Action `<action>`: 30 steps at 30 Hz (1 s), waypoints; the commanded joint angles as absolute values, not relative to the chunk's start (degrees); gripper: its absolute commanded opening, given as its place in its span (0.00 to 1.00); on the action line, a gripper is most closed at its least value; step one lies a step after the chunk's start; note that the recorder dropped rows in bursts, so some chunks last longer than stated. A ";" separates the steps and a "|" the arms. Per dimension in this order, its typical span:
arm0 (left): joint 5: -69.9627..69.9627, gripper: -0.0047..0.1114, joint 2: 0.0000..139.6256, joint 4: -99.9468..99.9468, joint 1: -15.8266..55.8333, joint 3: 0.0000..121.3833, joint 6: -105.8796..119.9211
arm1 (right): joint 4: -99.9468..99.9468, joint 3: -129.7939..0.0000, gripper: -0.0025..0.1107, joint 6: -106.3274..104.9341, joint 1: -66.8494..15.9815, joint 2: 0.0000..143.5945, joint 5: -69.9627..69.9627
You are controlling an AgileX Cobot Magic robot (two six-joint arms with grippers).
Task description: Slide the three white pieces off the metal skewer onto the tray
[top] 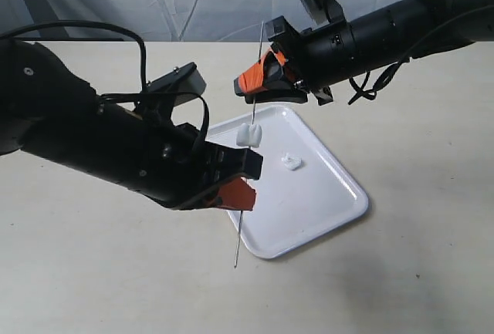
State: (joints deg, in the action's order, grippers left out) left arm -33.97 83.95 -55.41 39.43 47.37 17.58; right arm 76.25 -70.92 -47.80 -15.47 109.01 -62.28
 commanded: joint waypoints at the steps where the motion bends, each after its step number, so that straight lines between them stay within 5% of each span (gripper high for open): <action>1: -38.76 0.04 84.03 -55.09 39.55 47.71 17.85 | 76.61 -71.16 0.24 -48.41 -15.31 108.50 -58.09; 18: -49.26 0.04 83.92 -54.71 39.55 47.47 16.45 | 75.41 -76.85 0.23 -47.89 -15.31 108.50 -48.03; 25: -38.45 0.04 83.92 -43.86 39.55 47.27 6.57 | 63.97 -77.07 0.24 -42.22 -11.99 108.27 -41.81; 30: -32.06 0.04 84.02 -41.79 39.04 47.27 5.05 | 61.93 -77.07 0.28 -37.50 -8.37 108.25 -58.38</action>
State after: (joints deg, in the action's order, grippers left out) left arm -35.41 83.95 -42.37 39.43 47.37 5.80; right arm 63.54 -76.70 -39.26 -9.55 109.01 -48.02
